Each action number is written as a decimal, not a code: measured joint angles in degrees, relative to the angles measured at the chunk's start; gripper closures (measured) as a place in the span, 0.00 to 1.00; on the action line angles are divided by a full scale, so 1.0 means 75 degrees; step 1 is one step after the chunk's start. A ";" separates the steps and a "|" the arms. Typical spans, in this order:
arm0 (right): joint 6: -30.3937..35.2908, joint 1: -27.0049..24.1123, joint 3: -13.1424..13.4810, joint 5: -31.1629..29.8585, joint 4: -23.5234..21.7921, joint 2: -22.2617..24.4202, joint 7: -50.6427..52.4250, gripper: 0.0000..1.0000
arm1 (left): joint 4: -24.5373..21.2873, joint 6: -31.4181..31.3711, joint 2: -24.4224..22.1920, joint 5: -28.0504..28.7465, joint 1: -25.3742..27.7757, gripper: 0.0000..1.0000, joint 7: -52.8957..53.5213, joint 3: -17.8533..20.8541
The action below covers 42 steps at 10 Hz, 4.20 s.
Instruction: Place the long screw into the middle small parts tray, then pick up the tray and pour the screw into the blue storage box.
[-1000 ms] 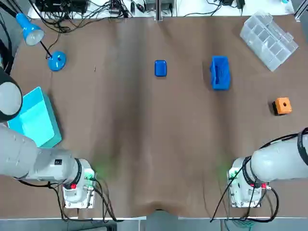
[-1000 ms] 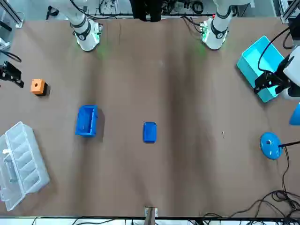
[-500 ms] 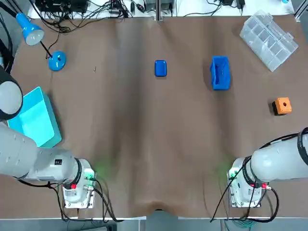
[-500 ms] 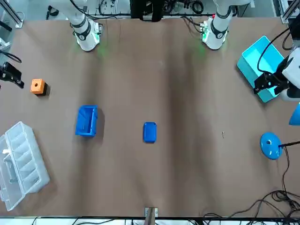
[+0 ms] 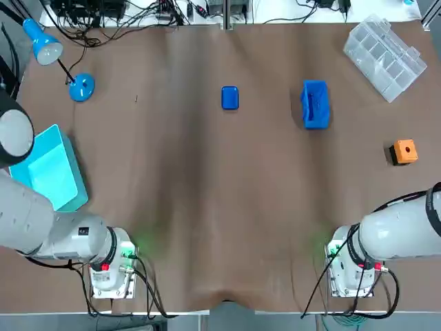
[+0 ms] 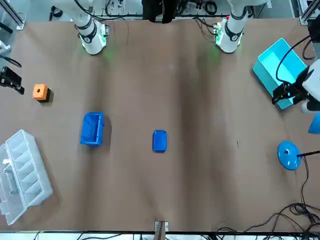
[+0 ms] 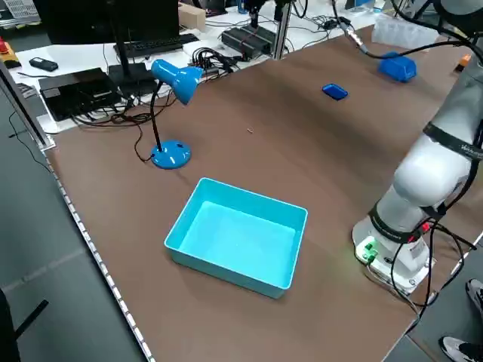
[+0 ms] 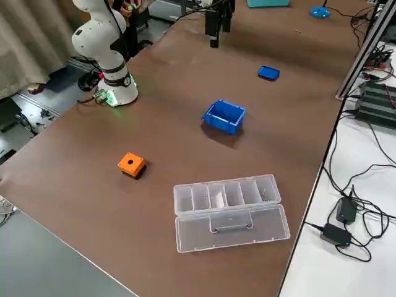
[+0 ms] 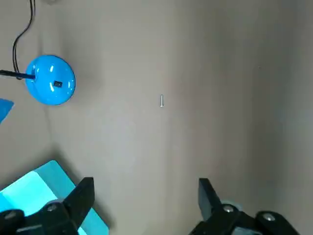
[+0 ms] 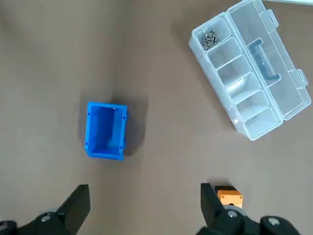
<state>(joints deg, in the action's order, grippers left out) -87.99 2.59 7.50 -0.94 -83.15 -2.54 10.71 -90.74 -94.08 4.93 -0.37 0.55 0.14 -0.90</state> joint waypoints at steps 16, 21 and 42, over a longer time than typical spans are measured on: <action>0.0008 0.0020 -0.0049 0.0008 -0.0005 -0.0019 0.0007 0.00 | -0.1890 -0.5266 0.3207 -0.0003 -0.0145 0.05 -0.1145 -0.0094; 0.0008 -0.0020 0.0001 0.0142 -0.0005 -0.0019 -0.0641 0.00 | -0.1926 -0.5279 0.3604 -0.0003 -0.0160 0.16 -0.1088 -0.0084; -0.0012 0.0027 -0.0065 0.0222 0.0010 -0.0019 -0.0897 0.00 | -0.1917 -0.5613 0.4148 0.0059 -0.0163 0.89 -0.1055 -0.0081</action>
<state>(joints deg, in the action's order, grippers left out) -88.08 2.79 7.02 0.73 -83.08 -2.69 3.98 -105.11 -136.18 36.04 0.07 -0.67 -7.77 -1.50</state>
